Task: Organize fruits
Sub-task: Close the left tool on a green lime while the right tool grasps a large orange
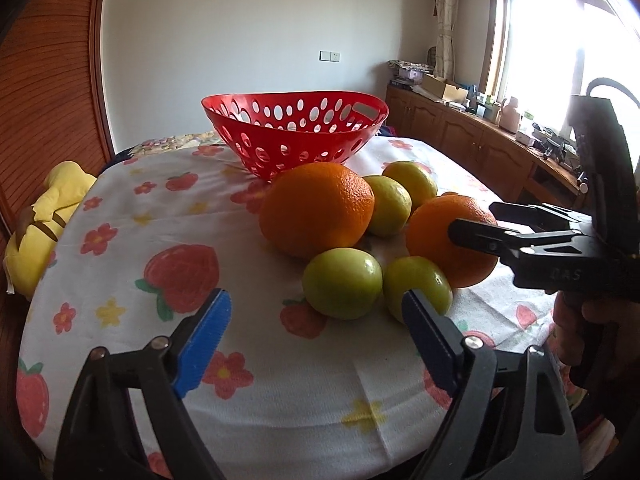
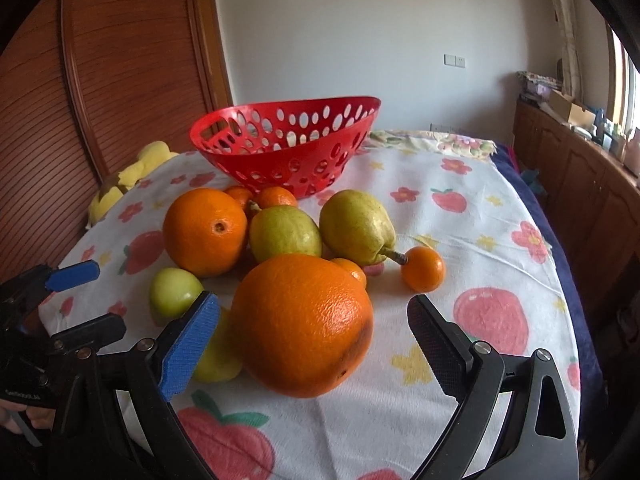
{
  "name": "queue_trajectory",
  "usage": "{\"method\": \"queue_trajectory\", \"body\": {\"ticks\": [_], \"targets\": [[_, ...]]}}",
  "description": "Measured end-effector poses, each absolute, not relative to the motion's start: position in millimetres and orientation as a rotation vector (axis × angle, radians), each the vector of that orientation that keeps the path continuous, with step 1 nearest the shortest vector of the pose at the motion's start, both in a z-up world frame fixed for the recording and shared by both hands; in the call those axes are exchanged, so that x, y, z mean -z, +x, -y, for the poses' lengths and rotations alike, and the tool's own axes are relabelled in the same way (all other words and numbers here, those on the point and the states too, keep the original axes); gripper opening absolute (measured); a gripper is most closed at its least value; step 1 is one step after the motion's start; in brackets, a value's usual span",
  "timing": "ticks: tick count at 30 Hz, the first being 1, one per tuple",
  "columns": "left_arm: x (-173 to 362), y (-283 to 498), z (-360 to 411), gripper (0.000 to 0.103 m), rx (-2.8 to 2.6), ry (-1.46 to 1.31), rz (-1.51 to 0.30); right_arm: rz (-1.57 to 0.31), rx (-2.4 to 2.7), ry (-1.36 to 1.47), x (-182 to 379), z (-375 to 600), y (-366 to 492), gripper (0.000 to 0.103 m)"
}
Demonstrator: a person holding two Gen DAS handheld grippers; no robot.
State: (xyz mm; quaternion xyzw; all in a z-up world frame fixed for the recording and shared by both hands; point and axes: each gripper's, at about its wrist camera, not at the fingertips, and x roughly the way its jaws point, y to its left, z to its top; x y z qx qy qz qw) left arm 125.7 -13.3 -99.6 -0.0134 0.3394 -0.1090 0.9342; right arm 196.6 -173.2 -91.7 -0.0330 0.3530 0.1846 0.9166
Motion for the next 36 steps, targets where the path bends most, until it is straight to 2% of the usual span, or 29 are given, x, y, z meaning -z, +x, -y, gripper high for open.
{"method": "queue_trajectory", "body": {"ticks": [9, 11, 13, 15, 30, 33, 36], "targets": [[102.4, 136.6, 16.9, 0.084, 0.242, -0.048, -0.707, -0.773, -0.418, -0.061, 98.7, 169.3, 212.2, 0.098], [103.2, 138.7, 19.4, 0.077, 0.247, -0.045, -0.707, -0.785, -0.42, -0.07, 102.0, 167.1, 213.5, 0.098], [104.6, 141.1, 20.8, 0.074, 0.252, -0.046, -0.715, -0.794, -0.438, -0.076, 105.0, 165.3, 213.9, 0.095], [106.9, 143.8, 22.5, 0.069, 0.256, -0.051, -0.722, -0.789, -0.458, -0.07, 105.0, 164.2, 212.6, 0.085], [119.1, 163.3, 28.1, 0.068, 0.255, -0.06, -0.774, -0.778, -0.413, -0.115, 102.4, 179.8, 202.1, 0.085], [121.1, 164.7, 28.2, 0.059, 0.277, -0.083, -0.774, -0.777, -0.413, -0.102, 102.7, 181.2, 202.1, 0.085], [121.1, 166.0, 29.4, 0.059, 0.275, -0.082, -0.776, -0.771, -0.41, -0.106, 103.1, 180.8, 200.6, 0.085]]}}
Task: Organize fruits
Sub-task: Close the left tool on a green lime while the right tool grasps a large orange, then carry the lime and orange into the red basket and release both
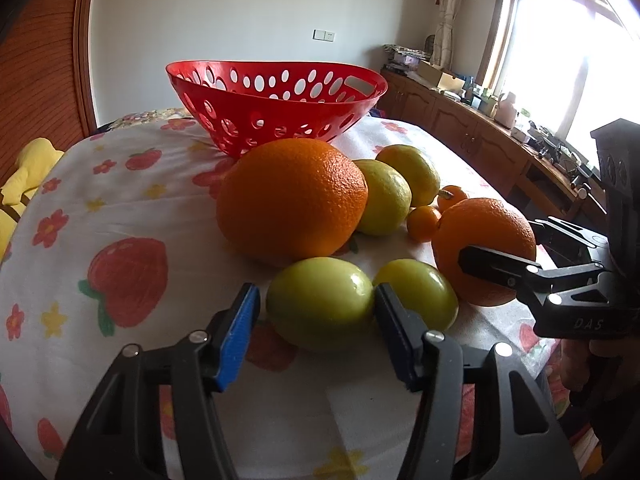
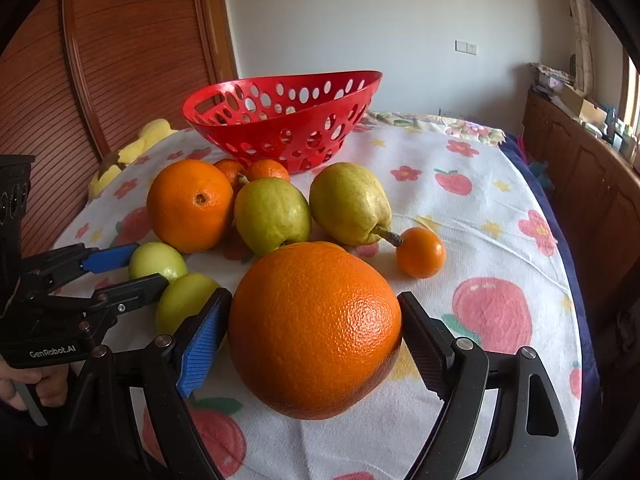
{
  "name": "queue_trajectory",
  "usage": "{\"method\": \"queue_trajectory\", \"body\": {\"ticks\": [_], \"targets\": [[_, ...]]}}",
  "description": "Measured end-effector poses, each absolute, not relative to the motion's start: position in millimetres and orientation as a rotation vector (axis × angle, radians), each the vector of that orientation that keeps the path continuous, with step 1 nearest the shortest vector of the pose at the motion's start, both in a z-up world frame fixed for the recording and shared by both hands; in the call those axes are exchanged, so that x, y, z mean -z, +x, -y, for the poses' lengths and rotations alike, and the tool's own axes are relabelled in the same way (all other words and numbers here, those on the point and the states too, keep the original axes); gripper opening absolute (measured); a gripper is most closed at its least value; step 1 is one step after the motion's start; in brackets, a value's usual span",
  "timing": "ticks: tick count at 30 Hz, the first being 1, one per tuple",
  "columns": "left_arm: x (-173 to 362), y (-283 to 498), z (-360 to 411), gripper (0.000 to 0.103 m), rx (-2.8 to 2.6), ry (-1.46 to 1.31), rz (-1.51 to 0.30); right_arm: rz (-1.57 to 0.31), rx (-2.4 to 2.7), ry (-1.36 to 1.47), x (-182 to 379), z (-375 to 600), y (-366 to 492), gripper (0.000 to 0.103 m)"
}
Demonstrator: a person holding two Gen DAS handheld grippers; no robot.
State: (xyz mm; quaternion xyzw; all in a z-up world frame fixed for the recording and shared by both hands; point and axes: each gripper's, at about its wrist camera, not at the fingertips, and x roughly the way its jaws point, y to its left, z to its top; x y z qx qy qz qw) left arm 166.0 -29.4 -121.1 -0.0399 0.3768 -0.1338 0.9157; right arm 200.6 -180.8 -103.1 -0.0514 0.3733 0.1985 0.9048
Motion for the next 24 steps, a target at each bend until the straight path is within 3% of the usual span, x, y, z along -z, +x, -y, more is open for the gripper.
{"method": "queue_trajectory", "body": {"ticks": [13, 17, 24], "targets": [[122.7, 169.6, 27.2, 0.064, 0.281, -0.091, -0.786, -0.789, -0.405, -0.078, 113.5, 182.7, 203.2, 0.086], [122.5, 168.2, 26.4, 0.055, 0.309, -0.099, -0.781, -0.791, -0.419, -0.081, 113.0, 183.4, 203.4, 0.086], [118.5, 159.4, 30.4, 0.054, 0.289, -0.058, -0.767, -0.798, -0.427, -0.072, 113.3, 184.8, 203.7, 0.086]]}}
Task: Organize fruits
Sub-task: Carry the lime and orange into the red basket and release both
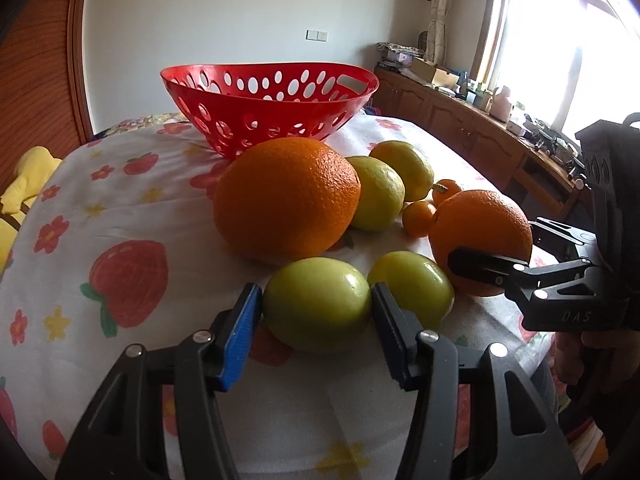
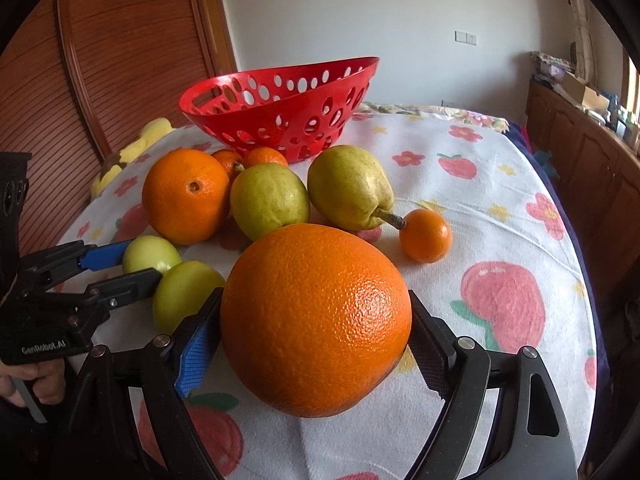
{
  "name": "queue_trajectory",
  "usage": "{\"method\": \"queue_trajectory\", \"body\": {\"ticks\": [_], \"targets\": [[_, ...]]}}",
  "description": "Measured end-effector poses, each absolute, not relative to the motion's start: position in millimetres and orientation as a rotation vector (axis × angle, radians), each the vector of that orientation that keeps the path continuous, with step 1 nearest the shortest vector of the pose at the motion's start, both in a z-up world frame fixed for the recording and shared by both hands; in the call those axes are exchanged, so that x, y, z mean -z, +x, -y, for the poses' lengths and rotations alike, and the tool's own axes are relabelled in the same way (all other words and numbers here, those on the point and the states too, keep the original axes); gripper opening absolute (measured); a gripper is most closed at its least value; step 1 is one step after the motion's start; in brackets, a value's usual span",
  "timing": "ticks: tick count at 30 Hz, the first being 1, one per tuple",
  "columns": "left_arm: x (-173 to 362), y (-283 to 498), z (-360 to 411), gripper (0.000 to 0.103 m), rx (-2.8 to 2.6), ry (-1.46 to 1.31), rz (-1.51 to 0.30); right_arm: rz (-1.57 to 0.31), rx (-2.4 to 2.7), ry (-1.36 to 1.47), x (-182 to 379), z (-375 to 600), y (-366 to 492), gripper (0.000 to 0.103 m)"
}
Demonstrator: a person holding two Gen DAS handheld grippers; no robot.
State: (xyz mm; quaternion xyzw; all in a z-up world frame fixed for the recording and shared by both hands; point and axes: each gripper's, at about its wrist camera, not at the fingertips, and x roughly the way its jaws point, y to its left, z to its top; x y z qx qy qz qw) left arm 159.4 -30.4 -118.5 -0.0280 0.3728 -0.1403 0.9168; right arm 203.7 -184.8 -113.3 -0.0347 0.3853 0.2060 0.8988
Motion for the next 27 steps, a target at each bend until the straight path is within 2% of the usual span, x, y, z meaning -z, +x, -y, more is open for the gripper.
{"method": "queue_trajectory", "body": {"ticks": [21, 27], "targets": [[65.7, 134.1, 1.4, 0.054, 0.241, -0.067, -0.649, -0.786, -0.426, -0.098, 114.4, 184.1, 197.3, 0.085], [45.5, 133.1, -3.2, 0.054, 0.259, -0.054, -0.597, -0.73, -0.446, -0.077, 94.8, 191.0, 195.5, 0.084]]}}
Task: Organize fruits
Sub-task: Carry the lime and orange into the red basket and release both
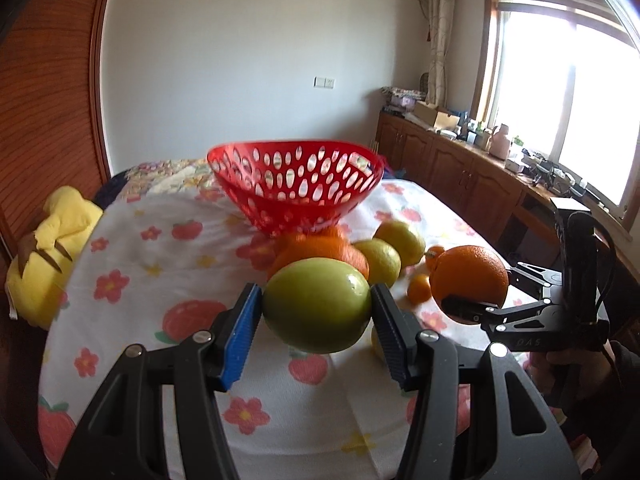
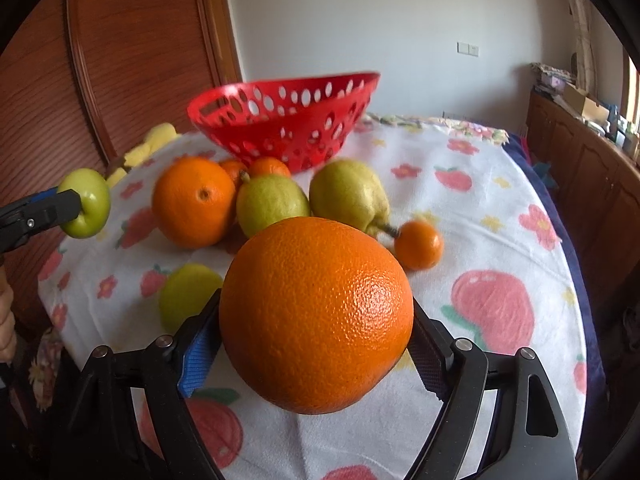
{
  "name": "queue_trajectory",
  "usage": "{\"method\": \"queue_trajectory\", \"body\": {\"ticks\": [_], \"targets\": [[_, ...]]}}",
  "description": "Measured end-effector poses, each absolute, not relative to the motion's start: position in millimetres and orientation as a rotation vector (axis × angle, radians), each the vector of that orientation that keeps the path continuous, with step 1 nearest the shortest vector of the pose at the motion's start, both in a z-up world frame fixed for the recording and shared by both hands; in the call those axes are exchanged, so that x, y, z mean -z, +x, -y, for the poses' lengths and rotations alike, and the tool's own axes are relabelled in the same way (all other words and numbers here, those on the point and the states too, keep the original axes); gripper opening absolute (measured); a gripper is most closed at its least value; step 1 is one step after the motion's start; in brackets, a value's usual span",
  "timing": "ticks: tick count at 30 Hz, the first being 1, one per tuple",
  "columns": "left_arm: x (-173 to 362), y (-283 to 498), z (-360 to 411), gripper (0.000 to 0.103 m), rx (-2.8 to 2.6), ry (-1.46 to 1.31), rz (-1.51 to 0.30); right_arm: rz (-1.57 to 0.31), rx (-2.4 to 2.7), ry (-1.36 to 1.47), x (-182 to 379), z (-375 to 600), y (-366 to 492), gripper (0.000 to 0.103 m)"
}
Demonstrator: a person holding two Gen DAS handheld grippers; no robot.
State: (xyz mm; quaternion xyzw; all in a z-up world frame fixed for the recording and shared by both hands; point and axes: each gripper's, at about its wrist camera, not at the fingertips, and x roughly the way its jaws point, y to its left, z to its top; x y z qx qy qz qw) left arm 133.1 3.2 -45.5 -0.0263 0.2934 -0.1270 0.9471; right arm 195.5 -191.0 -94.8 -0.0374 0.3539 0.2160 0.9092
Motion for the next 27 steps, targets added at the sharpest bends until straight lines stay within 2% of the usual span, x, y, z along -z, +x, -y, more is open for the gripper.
{"method": "queue_trajectory", "body": {"ticks": [18, 27], "targets": [[9.5, 211.8, -22.1, 0.055, 0.27, -0.033, -0.551, -0.592, -0.57, -0.16, 4.9, 141.9, 274.6, 0.085], [6.9, 251.5, -39.5, 0.055, 0.271, -0.059, -0.56, -0.682, -0.575, -0.25, 19.2, 101.1, 351.2, 0.085]]}}
